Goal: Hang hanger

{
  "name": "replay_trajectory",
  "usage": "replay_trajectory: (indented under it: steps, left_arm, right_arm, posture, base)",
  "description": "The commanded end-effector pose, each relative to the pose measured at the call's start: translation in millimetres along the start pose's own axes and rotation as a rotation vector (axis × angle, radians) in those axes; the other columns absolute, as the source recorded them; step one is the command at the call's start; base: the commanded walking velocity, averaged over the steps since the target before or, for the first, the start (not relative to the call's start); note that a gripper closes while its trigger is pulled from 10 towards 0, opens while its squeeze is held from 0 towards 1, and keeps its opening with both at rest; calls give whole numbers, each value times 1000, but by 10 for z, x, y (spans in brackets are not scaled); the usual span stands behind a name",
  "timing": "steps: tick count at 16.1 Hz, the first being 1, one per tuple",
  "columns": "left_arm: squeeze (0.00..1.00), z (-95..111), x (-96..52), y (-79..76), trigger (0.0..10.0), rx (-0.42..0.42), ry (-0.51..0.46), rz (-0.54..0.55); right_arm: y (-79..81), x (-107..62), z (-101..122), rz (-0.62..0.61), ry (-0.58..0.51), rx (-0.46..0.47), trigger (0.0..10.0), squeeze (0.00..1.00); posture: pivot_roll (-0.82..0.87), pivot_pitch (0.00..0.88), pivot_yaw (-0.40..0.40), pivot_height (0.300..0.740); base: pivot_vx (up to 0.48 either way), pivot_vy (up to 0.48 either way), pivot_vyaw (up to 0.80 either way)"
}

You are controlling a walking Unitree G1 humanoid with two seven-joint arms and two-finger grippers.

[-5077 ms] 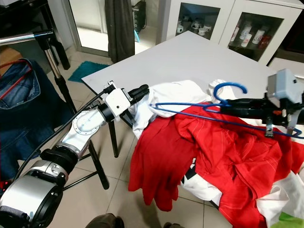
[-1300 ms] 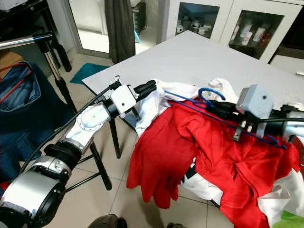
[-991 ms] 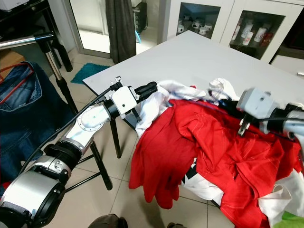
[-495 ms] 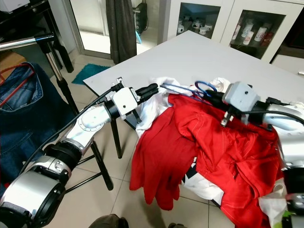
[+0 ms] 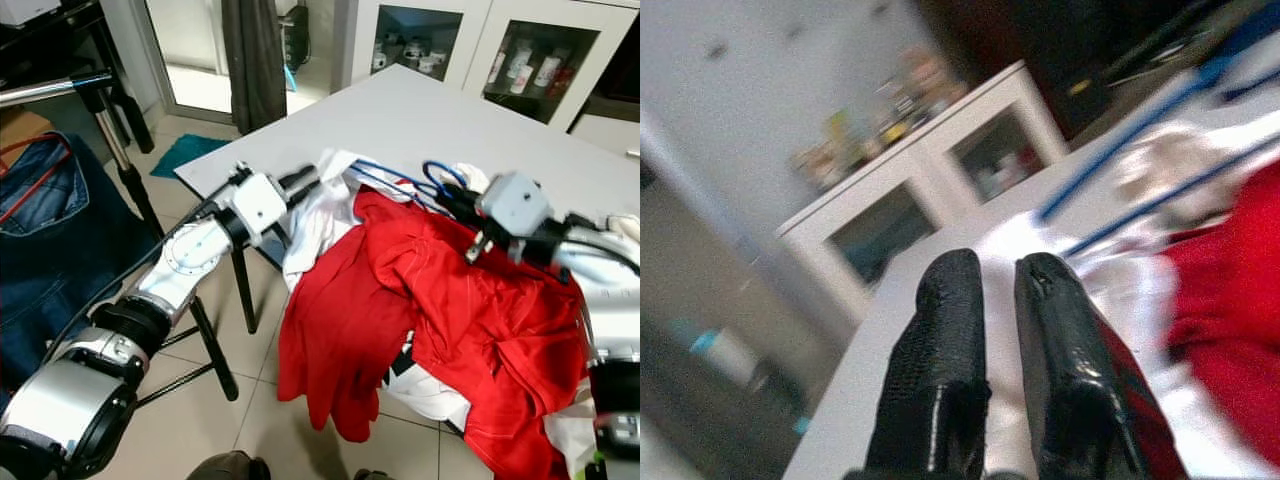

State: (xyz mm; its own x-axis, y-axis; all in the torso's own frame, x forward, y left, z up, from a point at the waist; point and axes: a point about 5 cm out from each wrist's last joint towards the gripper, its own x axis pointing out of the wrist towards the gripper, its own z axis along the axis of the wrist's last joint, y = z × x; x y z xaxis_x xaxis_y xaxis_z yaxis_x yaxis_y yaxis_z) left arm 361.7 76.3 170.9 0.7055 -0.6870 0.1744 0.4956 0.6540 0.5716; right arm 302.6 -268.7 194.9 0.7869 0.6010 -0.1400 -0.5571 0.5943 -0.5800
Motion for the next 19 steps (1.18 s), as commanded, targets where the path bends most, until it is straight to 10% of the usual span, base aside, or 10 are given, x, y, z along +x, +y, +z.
replay_trajectory:
  steps: [1,8,17,18,19]
  left_arm:
    - [0,-13,9,113,10000,-25,28,72]
    - [0,-152,-253,583,10000,-12,125,370]
    - [0,143,1,287,10000,-164,-48,171]
    - [1000,273,35,147,10000,-198,-135,53]
    - [1000,306,38,109,10000,-204,-157,21]
  right_arm:
    - [-69,-53,21,-58,-20,-1,10000,0]
    - [9,-43,-85,-141,-12,32,10000,0]
    - [-164,-184,-14,-227,-3,-21,10000,0]
    - [-191,-205,-4,-249,-6,-22,10000,0]
    - [-195,-209,-2,-254,-7,-22,10000,0]
  posture:
    - [49,21,46,740]
    - [64,17,43,740]
    - [58,26,33,740]
    - [54,26,33,740]
    - [54,26,33,740]
  base:
    - [0,0,0]
    - [0,0,0]
    - [0,0,0]
    - [0,0,0]
    - [0,0,0]
